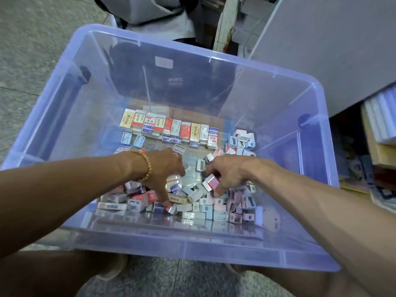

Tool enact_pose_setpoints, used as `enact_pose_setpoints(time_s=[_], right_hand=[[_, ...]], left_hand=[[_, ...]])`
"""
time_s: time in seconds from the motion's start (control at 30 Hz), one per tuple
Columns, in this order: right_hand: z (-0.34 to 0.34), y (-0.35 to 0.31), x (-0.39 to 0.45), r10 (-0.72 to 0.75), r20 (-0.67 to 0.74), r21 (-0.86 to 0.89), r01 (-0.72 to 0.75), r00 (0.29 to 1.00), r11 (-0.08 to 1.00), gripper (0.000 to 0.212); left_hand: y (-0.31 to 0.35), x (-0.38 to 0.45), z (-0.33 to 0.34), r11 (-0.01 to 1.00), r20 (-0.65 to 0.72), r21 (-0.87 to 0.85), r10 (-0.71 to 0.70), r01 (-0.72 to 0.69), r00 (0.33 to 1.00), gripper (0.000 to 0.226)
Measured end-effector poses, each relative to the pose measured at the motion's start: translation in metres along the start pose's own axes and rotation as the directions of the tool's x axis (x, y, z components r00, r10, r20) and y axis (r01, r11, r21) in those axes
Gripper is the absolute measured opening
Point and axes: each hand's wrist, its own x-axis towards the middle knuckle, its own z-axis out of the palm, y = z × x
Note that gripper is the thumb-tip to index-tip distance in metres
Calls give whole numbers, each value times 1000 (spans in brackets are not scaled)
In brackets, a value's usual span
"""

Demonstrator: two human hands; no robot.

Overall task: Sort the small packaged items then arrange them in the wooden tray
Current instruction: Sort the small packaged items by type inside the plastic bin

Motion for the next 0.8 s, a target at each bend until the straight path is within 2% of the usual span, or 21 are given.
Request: enact_pose_setpoints(time_s=[0.17,0.23,0.33,0.47,0.63,0.7,0.8], right_hand=[[2,-2,4,35,-52,154,-27,998,988,54],[1,-2,4,16,-69,167,-4,997,986,45],[0,0,8,6,-50,275,8,999,961,27],[-5,1,8,-3,-73,327,27,997,945,19],[-10,5,5,50,-162,333,7,986,943,8],[-10,8,5,99,-205,340,-24,974,940,11],[-12,11,4,154,-217,350,-70,964,934,12]], left_hand=[[1,3,0,997,1,-73,-16,16,1000,85],[1,3,-3,994,-8,-112,-14,13,1000,73],[-1,2,-6,987,4,-164,5,-4,1000,54],[-4,2,-1,972,-2,-229,53,-52,999,28],[-5,5,1,968,-96,-229,88,-108,992,17],[-4,6,2,964,-97,-249,73,-95,993,12],[-3,6,4,951,-69,-302,47,-66,996,16]])
